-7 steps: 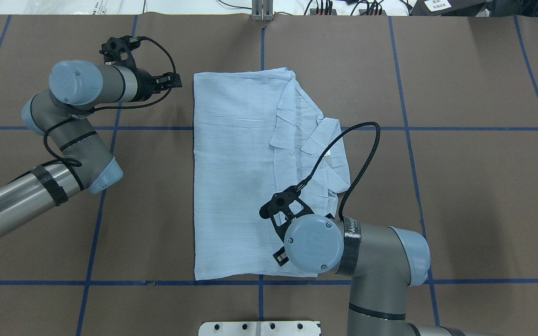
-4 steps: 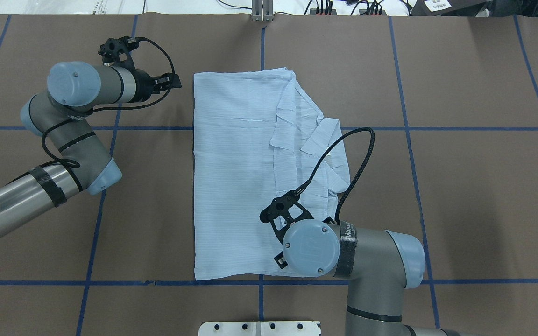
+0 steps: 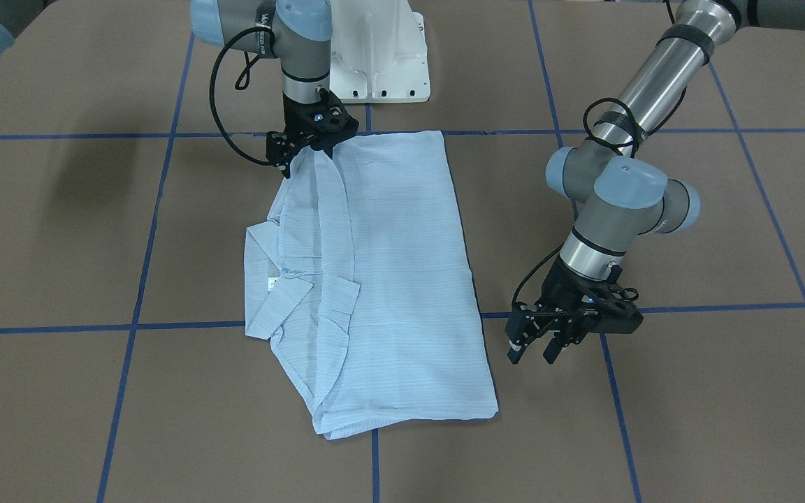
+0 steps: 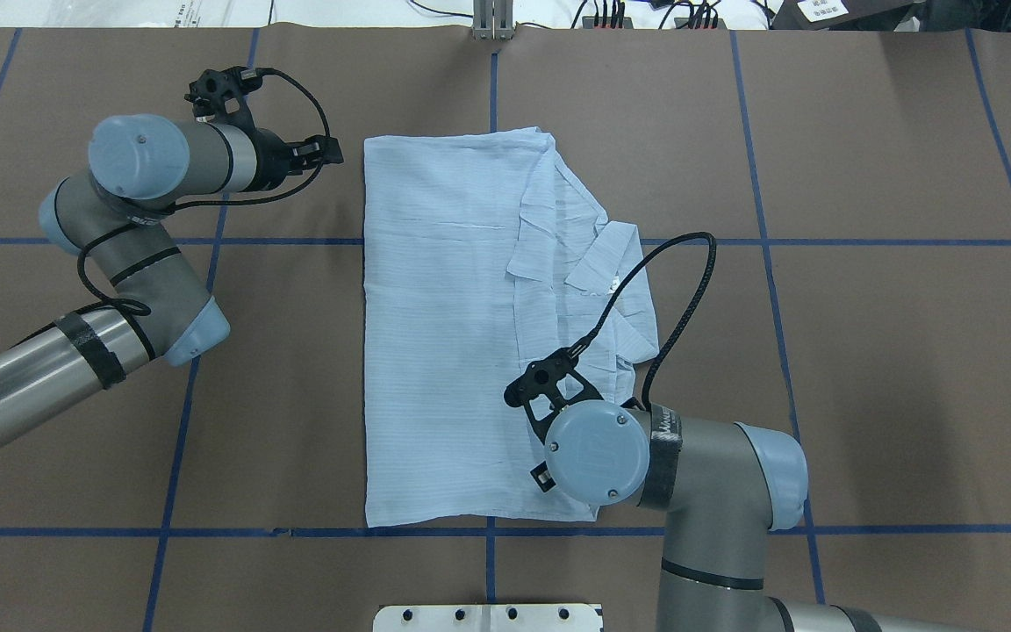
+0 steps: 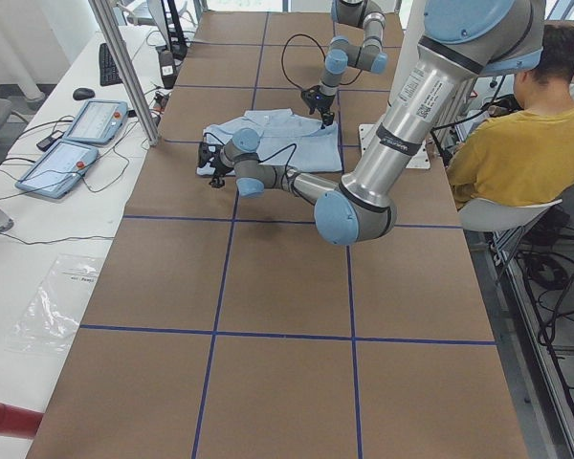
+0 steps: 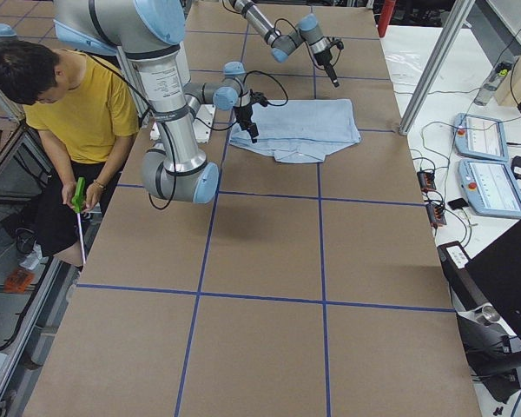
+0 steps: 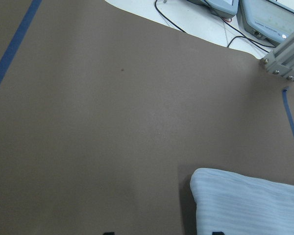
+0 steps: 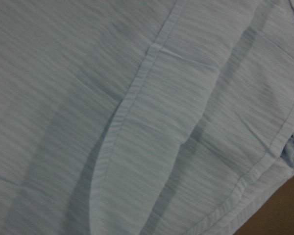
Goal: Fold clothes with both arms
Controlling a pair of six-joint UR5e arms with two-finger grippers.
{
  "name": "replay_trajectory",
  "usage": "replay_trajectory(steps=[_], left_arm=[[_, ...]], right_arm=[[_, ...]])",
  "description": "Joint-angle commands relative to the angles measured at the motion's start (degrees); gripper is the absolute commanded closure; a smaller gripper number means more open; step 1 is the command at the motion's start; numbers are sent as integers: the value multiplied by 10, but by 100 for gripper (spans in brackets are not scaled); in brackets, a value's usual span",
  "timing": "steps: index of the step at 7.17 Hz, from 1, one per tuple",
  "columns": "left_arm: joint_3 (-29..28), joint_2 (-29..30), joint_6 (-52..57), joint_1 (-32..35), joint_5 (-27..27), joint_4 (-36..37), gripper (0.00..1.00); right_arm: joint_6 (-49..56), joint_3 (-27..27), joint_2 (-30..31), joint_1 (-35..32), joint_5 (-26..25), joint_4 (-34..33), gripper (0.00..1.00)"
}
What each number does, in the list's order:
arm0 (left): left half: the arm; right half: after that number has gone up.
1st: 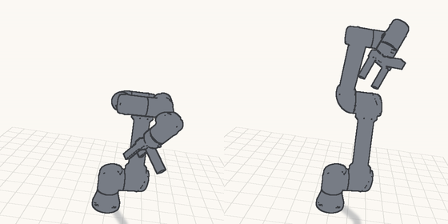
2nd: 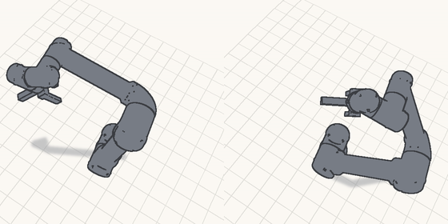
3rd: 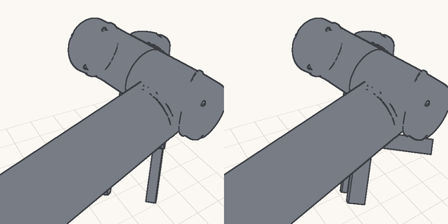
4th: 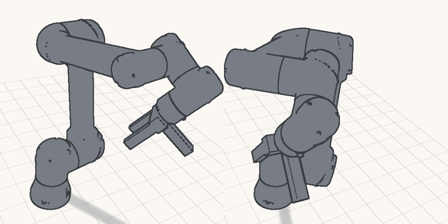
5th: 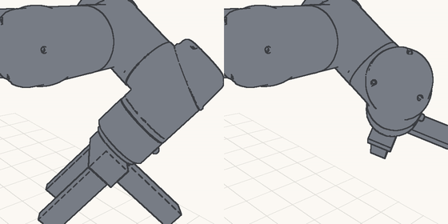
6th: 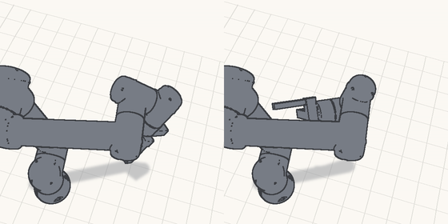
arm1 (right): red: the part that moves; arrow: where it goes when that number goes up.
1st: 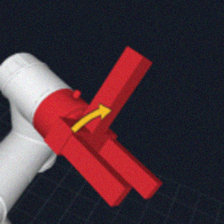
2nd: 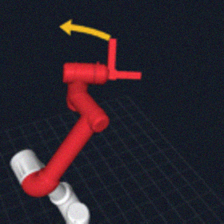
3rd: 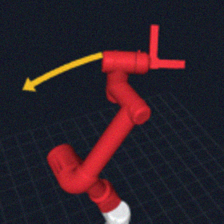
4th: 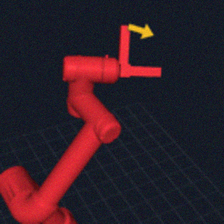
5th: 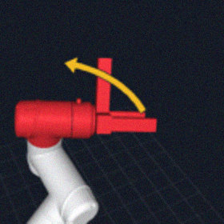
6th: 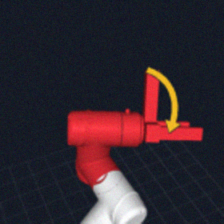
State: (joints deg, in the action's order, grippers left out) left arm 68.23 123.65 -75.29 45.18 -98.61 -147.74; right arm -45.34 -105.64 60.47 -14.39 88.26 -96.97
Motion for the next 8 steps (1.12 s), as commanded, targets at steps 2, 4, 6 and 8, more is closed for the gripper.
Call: replay_trajectory(steps=[2, 4, 6, 8], left_arm=[[9, -1, 0, 0, 0, 2, 27], [16, -1, -5, 0, 0, 5, 27], [17, -1, -5, 0, -1, 5, 27], [37, -2, -8, 0, -5, 10, 27]], right_arm=[[17, -53, 92, -20, 2, 1, 0], [13, -132, 169, -22, 4, 0, 0], [8, -129, 159, -27, 5, 0, 0], [-165, -107, 100, -26, 3, 0, 0]])
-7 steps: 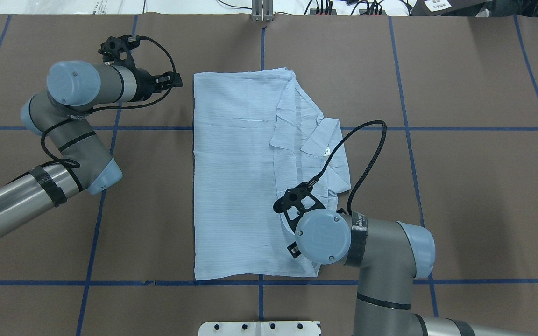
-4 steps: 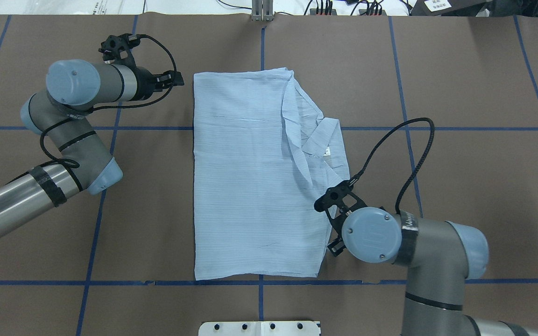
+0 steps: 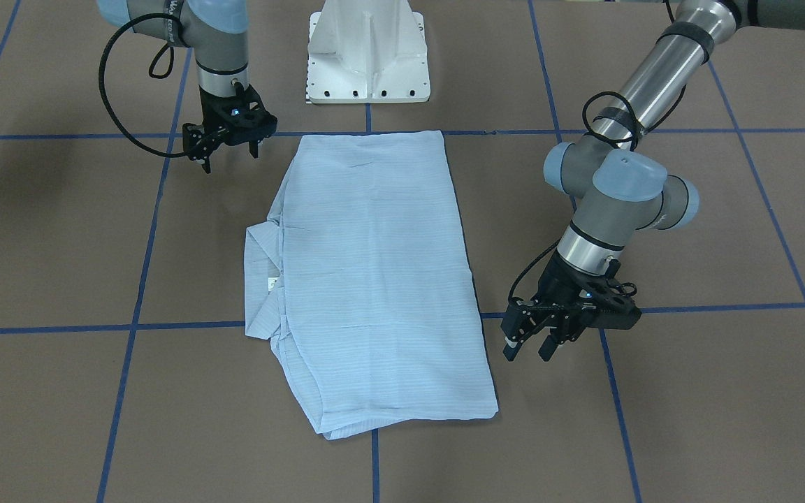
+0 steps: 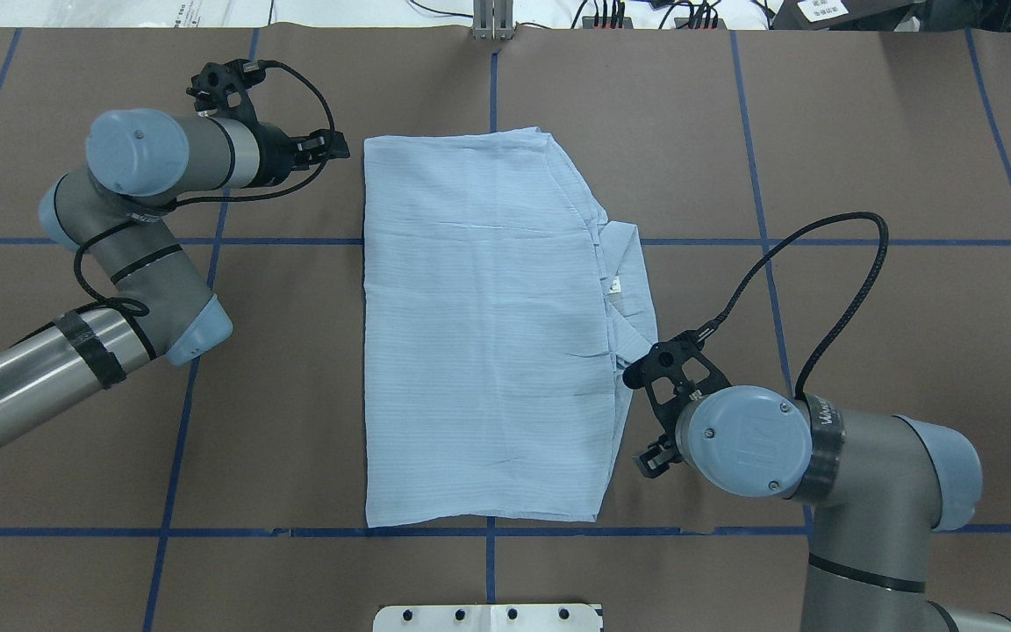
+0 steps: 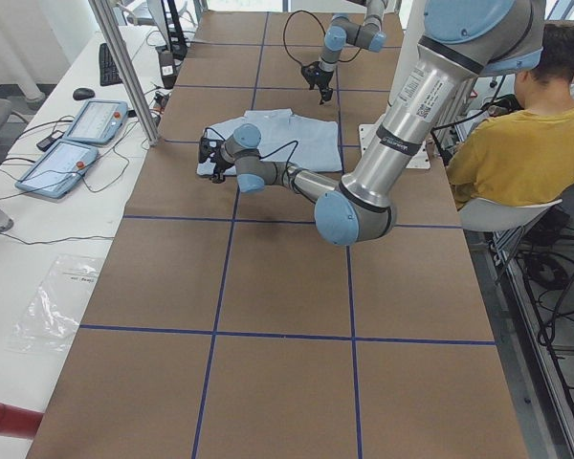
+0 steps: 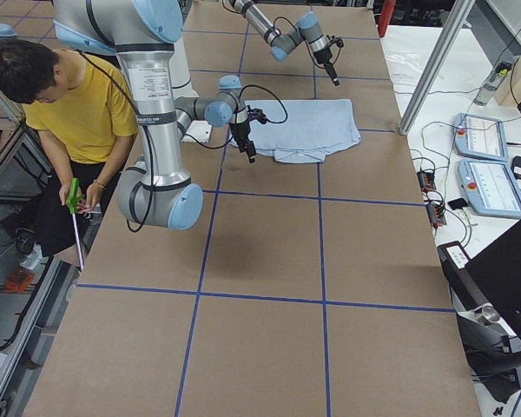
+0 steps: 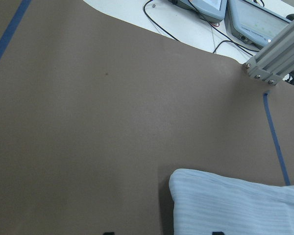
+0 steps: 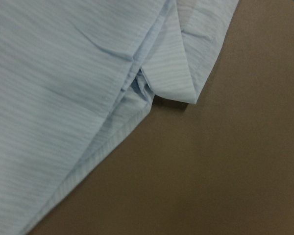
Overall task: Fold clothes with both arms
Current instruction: 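Move the right gripper to the shirt corner nearest the robot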
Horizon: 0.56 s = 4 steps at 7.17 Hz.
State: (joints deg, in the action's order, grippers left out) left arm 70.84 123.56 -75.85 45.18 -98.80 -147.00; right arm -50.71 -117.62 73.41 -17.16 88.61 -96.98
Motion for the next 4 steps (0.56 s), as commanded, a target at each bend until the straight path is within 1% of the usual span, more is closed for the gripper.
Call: replay_trajectory(steps=[1, 2, 3, 4], left_arm=[[11, -1, -6, -1, -5, 2, 27], [12, -1, -6, 0, -5, 2, 27], [14, 0, -7, -1, -5, 1, 27], [18, -1, -7, -1, -5, 2, 27]], right_arm=[[-247, 25, -53, 5, 2, 0, 0], [-378, 25, -61, 6, 11, 8, 0], [-467, 26, -55, 18, 18, 67, 0], [-589, 33, -52, 31, 17, 105, 0]])
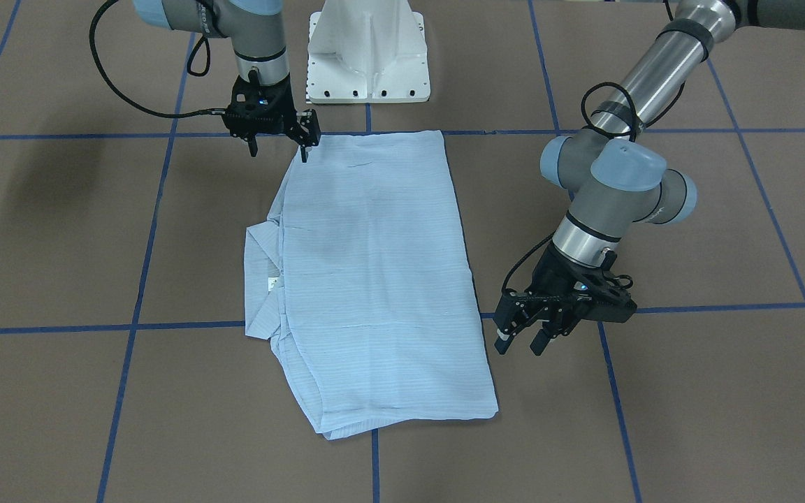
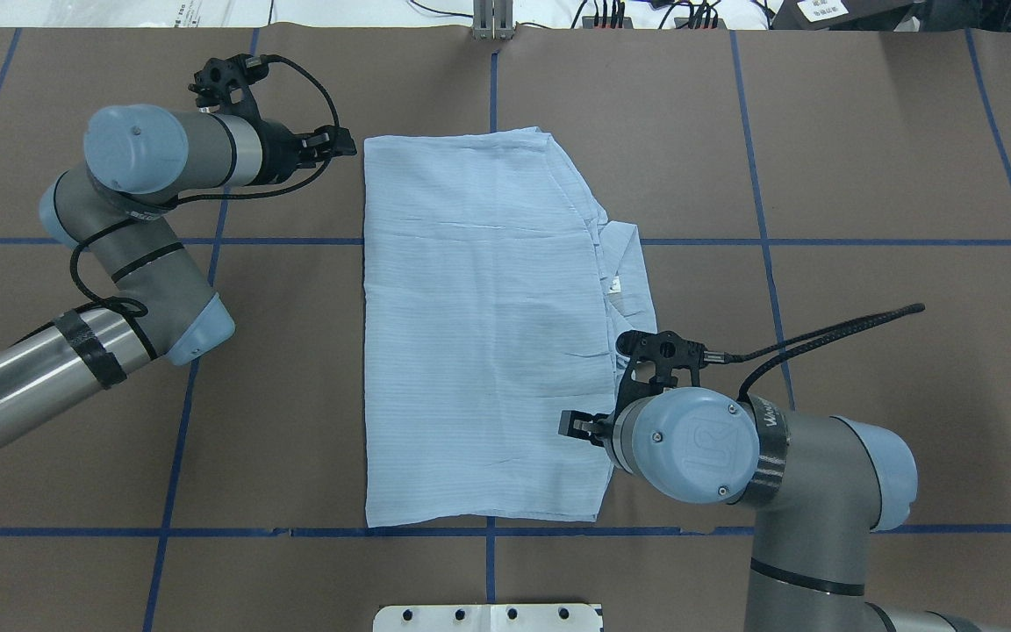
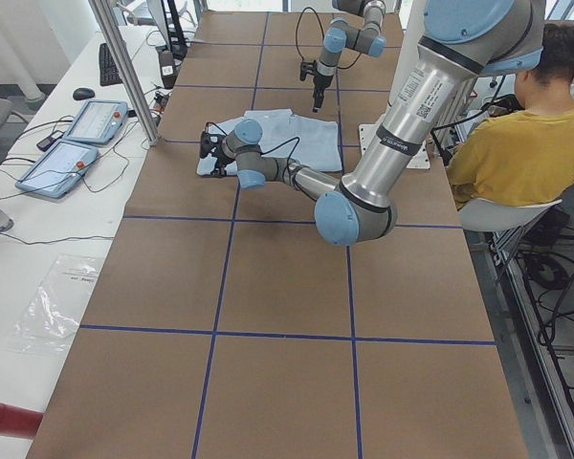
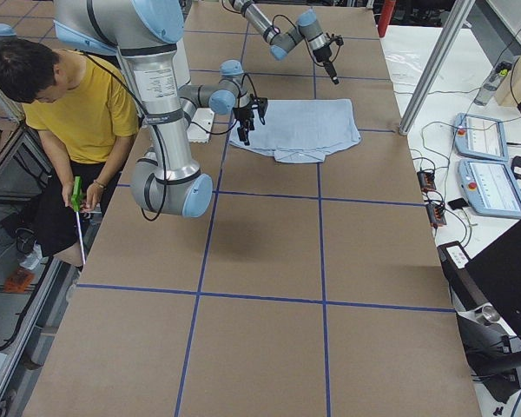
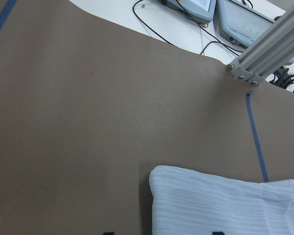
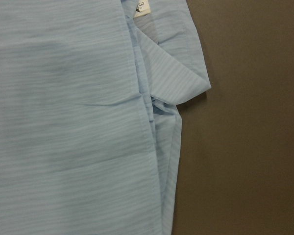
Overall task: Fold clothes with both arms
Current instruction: 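Move the right gripper to the shirt corner nearest the robot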
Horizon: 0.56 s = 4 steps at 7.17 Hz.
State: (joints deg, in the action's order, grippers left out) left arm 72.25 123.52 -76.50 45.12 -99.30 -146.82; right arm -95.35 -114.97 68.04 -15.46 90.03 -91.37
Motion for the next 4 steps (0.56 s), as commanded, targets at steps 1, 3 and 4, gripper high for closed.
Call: replay_trajectory(steps=[1, 3, 4], left_arm=[[4, 0, -1, 0, -6, 0, 27], [4, -8, 4, 0, -40, -7, 0], [6, -8, 3, -1, -41, -8, 0]], right_arm=[[-238, 16, -4, 33, -6, 51, 0], [-343, 17, -4, 64, -60, 51, 0], [-389, 16, -6, 72, -71, 51, 0]])
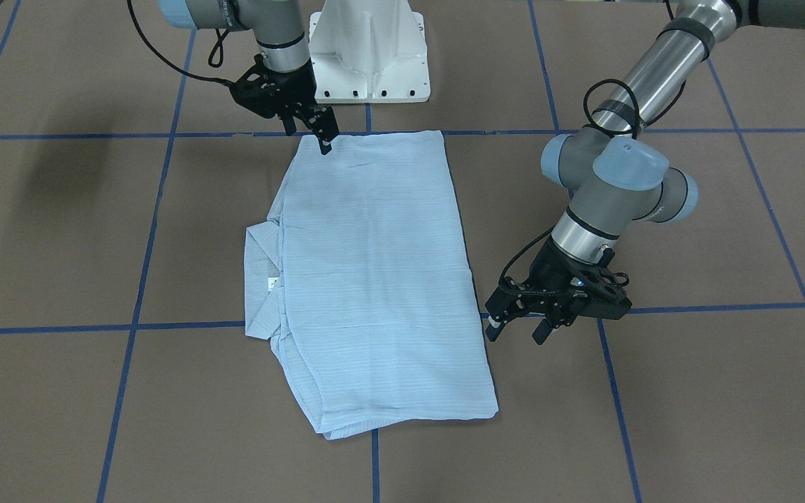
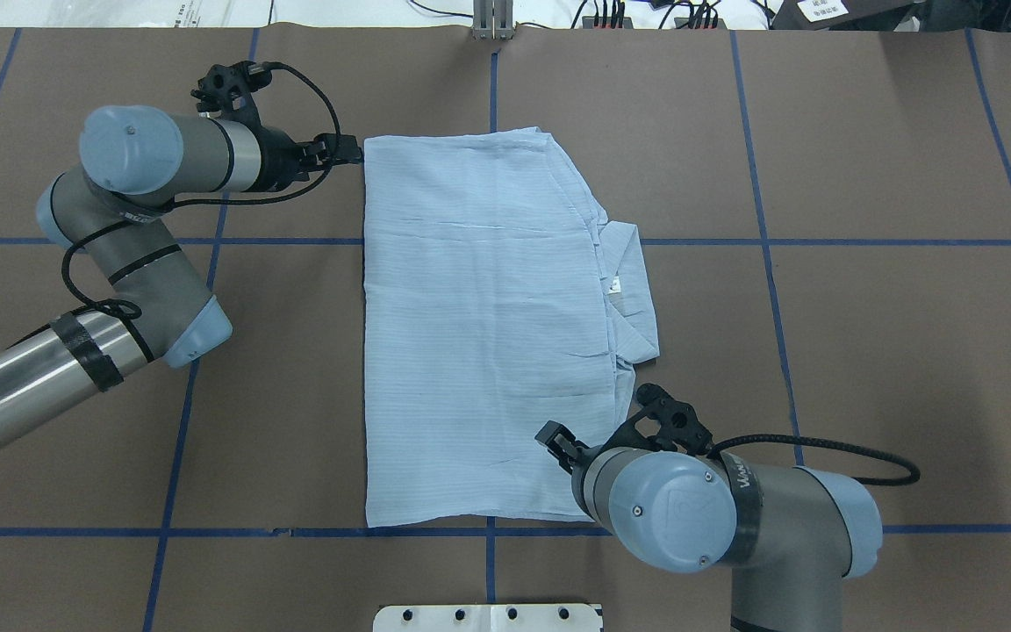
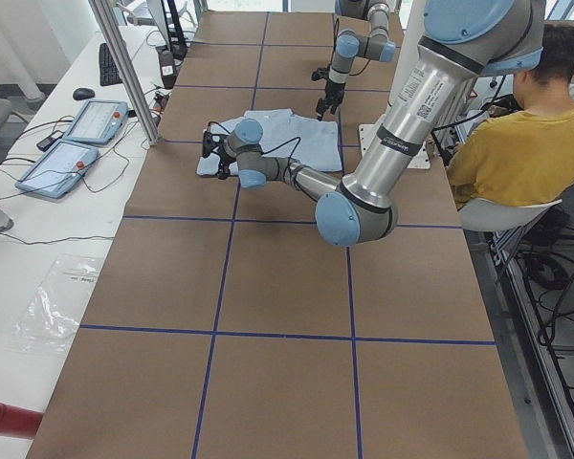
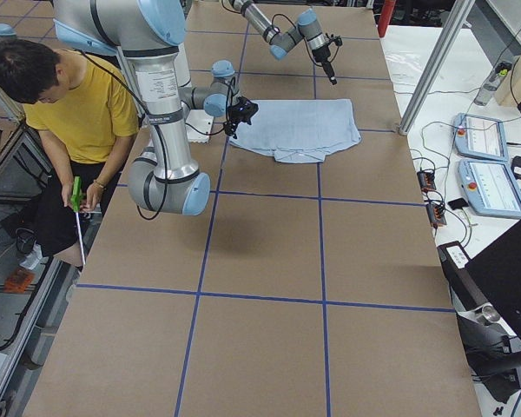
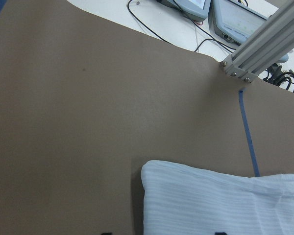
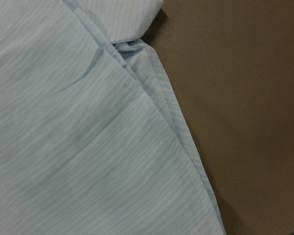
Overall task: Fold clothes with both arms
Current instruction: 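Move the right gripper to the shirt corner nearest the robot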
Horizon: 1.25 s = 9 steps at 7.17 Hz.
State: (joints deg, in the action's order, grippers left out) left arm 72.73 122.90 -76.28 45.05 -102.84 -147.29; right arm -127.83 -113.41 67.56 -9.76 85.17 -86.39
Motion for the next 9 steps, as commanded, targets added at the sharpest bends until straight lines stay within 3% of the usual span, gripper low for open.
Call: replay_trajectory(steps=[1, 5, 9], left_arm=[[5, -1, -4, -1, -2, -3, 0], [7, -11, 2, -1, -4, -8, 0], [17, -11, -2, -3, -3, -12, 0]], right_arm=[[-98, 2, 1, 23, -23, 1, 1], [-123, 16, -1, 32, -33, 2, 1], [-123, 41, -1, 26, -34, 22, 8]])
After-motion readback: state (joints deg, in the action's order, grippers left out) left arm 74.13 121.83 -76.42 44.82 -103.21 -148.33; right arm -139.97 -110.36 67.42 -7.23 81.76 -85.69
